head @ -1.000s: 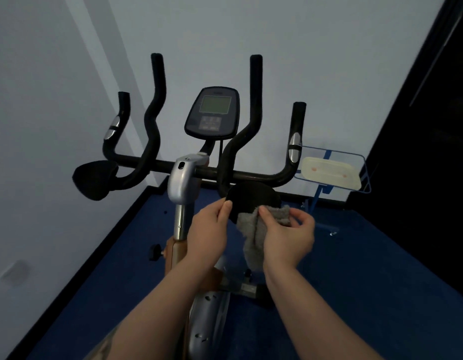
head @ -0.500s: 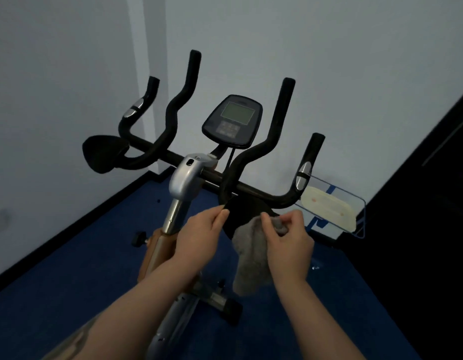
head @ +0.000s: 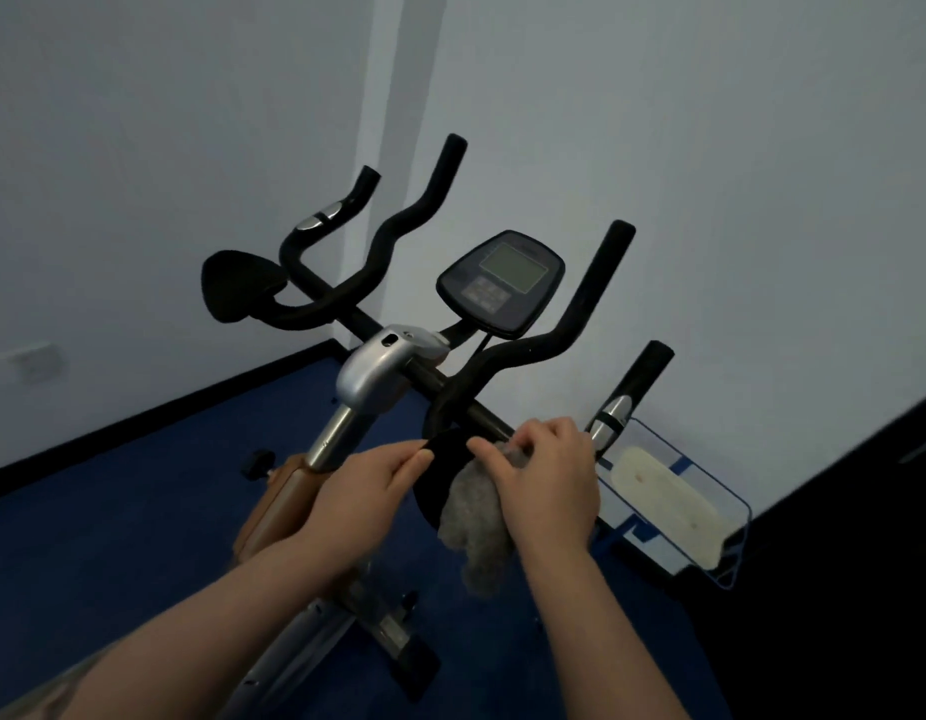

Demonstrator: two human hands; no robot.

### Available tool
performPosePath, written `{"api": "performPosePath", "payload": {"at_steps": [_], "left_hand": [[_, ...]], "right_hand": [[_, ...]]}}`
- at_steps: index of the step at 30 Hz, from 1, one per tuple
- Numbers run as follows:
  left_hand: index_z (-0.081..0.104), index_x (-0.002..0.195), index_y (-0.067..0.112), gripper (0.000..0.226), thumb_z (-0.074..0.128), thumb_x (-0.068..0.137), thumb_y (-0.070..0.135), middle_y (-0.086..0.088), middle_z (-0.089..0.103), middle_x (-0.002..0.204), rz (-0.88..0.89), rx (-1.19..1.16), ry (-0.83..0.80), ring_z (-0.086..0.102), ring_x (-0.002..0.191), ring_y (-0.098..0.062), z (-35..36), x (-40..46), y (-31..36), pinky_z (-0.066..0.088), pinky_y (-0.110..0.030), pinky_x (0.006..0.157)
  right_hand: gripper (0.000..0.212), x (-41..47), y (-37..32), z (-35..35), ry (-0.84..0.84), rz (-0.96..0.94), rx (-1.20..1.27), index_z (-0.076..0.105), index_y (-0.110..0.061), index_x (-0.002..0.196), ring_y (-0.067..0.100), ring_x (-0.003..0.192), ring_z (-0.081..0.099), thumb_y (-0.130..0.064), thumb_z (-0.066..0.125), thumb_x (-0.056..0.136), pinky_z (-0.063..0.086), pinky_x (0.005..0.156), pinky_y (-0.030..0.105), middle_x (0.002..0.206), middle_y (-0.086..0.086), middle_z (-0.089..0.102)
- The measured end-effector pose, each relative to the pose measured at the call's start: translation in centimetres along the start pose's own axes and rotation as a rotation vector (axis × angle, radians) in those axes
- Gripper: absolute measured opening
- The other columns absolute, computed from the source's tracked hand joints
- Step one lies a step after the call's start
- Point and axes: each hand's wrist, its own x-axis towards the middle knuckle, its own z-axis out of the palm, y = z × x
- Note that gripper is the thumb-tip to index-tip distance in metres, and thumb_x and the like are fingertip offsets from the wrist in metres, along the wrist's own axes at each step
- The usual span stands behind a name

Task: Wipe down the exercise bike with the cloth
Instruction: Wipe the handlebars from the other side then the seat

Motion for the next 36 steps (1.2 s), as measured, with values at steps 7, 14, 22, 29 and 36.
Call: {"api": "performPosePath", "payload": {"at_steps": [7, 14, 22, 29, 36], "left_hand": [[0.065, 0.113, 0.043, 0.024, 0.046, 0.1, 0.035, 0.026, 0.069, 0.097, -0.029, -0.01, 0.021, 0.06, 0.087, 0.011, 0.1, -0.4, 0.6, 0.049, -0.019, 0.081], [0.066, 0.117, 0.035, 0.026, 0.045, 0.101, 0.033, 0.008, 0.072, 0.098, -0.056, -0.005, 0.054, 0.065, 0.085, -0.009, 0.6, -0.8, 0.9, 0.051, -0.033, 0.083], [0.066, 0.108, 0.038, 0.023, 0.046, 0.1, 0.033, 0.008, 0.071, 0.089, -0.056, -0.025, 0.108, 0.065, 0.08, -0.008, 1.3, -0.7, 0.4, 0.049, -0.018, 0.073], [0.054, 0.1, 0.033, 0.025, 0.031, 0.101, 0.043, 0.005, 0.065, 0.089, -0.036, -0.04, 0.18, 0.064, 0.085, -0.012, 3.5, -1.2, 0.3, 0.051, -0.05, 0.079], [0.048, 0.096, 0.04, 0.03, 0.023, 0.095, 0.056, 0.006, 0.064, 0.082, -0.045, -0.012, 0.189, 0.063, 0.076, -0.008, 3.6, -1.2, 0.2, 0.052, -0.049, 0.072]], "right_hand": [[0.042, 3.0, 1.5, 0.0, -0.104, -0.023, 0.22, 0.048, -0.023, 0.06, 0.003, 0.052, 0.046, -0.053, 0.073, 0.076, 0.033, 0.048, 0.018, 0.055, -0.008, 0.049], [0.035, 6.1, 0.8, -0.5, -0.296, -0.237, 0.198, 0.051, -0.027, 0.072, 0.001, 0.066, 0.05, -0.056, 0.071, 0.075, 0.034, 0.056, 0.014, 0.071, -0.01, 0.054], [0.036, 0.4, 0.7, 0.9, -0.381, -0.044, 0.189, 0.046, -0.021, 0.126, 0.017, 0.108, 0.051, -0.043, 0.042, 0.099, 0.046, 0.086, 0.034, 0.117, -0.001, 0.052], [0.033, 2.0, -0.5, 0.6, -0.558, 0.028, 0.148, 0.046, -0.017, 0.106, 0.023, 0.094, 0.058, -0.045, 0.029, 0.103, 0.042, 0.074, 0.034, 0.096, 0.002, 0.058], [0.037, 1.8, -0.1, 0.5, -0.545, -0.074, -0.167, 0.042, -0.015, 0.115, 0.024, 0.093, 0.058, -0.044, 0.022, 0.104, 0.037, 0.067, 0.033, 0.109, 0.008, 0.063]]}}
